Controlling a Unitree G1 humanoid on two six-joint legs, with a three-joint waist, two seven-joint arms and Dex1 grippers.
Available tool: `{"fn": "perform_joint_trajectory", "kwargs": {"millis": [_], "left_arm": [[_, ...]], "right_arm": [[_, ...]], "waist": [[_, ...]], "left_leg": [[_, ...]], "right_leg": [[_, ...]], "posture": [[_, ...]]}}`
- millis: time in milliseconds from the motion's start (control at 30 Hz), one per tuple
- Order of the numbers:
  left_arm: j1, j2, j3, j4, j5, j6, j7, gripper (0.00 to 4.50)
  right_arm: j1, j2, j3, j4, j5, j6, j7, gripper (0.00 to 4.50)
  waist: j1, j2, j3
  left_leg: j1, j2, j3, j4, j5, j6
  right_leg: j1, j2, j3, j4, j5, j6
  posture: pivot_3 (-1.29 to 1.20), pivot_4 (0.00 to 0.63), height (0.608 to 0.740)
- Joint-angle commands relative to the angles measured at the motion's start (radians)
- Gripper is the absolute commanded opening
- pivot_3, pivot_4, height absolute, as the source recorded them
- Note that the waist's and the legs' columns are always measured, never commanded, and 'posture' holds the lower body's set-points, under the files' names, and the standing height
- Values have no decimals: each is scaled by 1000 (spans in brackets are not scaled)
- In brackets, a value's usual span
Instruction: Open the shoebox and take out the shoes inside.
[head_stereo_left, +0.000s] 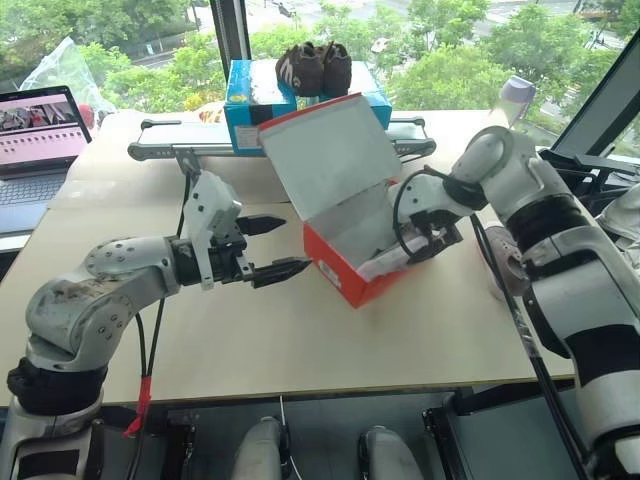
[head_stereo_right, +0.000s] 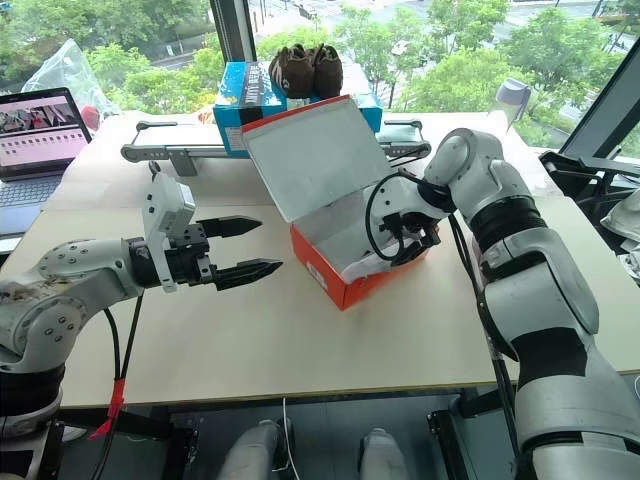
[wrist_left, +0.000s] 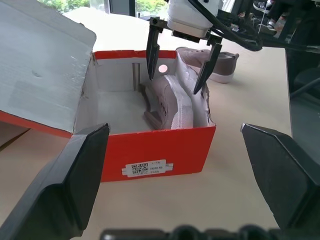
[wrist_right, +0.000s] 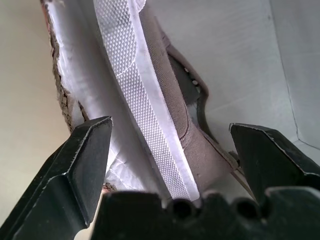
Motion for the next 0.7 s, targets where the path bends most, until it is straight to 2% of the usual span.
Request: {"fn": "perform_joint_trajectory", "kwargs": {"millis": [33,200,333,600,633,700], "left_arm": [[-2,2,32,-39,-23,6,9,4500],[-3,3,30,-38,-28,6,14,4500],[-4,5,30,-37,-30,5,17,4500],[-21,8,16,-17,-24,-4,2,4500],[-25,7,12,-13,-22,-6,-2,4500],[-33,3,4,-5,-17,-10,-10,4500]], "right_arm": [[28,2,3,-32,5,-20,52,4425],[47,43,-13,-24,-17,5,23,4425],[39,67,-37,-4,-18,48,-5,3409],[-19,80,-112,-32,25,161,16,647],[-33,82,-128,-39,36,188,12,455],[-57,76,-156,-66,52,238,8,383]], "waist": [[0,0,0],[-1,0,0],[-2,0,0],[0,0,0],[-1,0,0],[-1,0,0]], "left_leg": [[0,0,0,0,0,0],[0,0,0,0,0,0],[0,0,0,0,0,0],[0,0,0,0,0,0],[0,0,0,0,0,0],[0,0,0,0,0,0]], "right_leg": [[0,0,0,0,0,0],[0,0,0,0,0,0],[0,0,0,0,0,0],[0,0,0,0,0,0],[0,0,0,0,0,0],[-1,0,0,0,0,0]], "posture": [[0,150,740],[0,150,740],[0,150,740],[0,150,740],[0,150,740],[0,150,740]]}}
